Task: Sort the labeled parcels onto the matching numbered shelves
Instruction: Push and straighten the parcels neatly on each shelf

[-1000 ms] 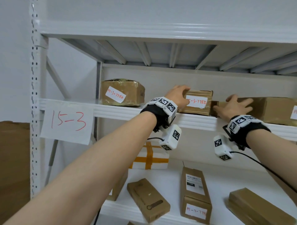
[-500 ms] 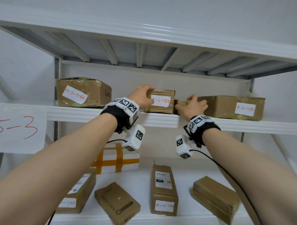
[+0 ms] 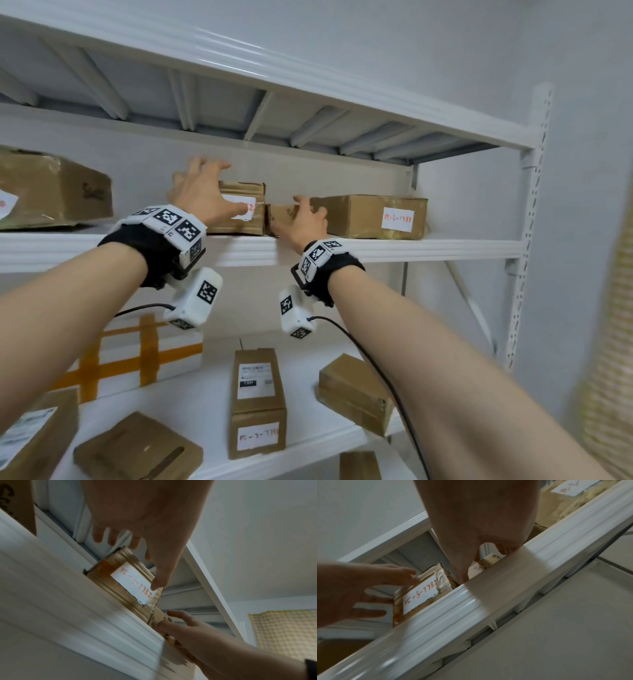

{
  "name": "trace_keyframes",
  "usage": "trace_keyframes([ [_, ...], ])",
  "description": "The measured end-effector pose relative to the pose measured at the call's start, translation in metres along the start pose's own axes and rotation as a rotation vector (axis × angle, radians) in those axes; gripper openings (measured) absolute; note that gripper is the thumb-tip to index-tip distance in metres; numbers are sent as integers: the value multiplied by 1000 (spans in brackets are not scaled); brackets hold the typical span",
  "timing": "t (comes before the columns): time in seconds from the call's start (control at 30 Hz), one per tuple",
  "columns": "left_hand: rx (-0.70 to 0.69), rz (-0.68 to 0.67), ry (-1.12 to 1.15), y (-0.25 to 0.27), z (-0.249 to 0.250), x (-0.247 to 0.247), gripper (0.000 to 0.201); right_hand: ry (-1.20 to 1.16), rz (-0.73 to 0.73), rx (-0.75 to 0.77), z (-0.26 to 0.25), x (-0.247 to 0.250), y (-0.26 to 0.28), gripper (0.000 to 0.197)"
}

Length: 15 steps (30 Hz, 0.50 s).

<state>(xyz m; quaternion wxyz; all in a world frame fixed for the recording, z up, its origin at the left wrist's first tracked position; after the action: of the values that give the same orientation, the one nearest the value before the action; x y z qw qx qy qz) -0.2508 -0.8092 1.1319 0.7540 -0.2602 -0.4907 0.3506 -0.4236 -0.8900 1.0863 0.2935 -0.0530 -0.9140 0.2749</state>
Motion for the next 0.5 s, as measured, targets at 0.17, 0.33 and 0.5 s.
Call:
trace_keyframes([
  [0.17, -39, -10, -110, 2, 22, -10, 73, 28, -30, 33, 0, 2, -1, 73],
  [0.33, -51, -55, -152, 0, 22, -16, 69, 100, -50, 38, -3, -2, -4, 73],
  [0.5, -52, -115, -161, 1, 19, -14, 81, 171, -8, 23, -2, -10, -10, 69],
])
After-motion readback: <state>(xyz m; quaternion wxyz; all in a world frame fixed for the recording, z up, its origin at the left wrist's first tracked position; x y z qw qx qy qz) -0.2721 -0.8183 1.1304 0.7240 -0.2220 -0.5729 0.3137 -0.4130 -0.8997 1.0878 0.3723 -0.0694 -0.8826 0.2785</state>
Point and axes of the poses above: each hand's wrist, its own y-axis away from the middle knuckle, its own x-axis out of the back of the hand, z = x × y, the point moved 5 cm from there along -y, towards the middle knuckle, and after that the axes turned 1 degree about z, right-handed, at the moved point
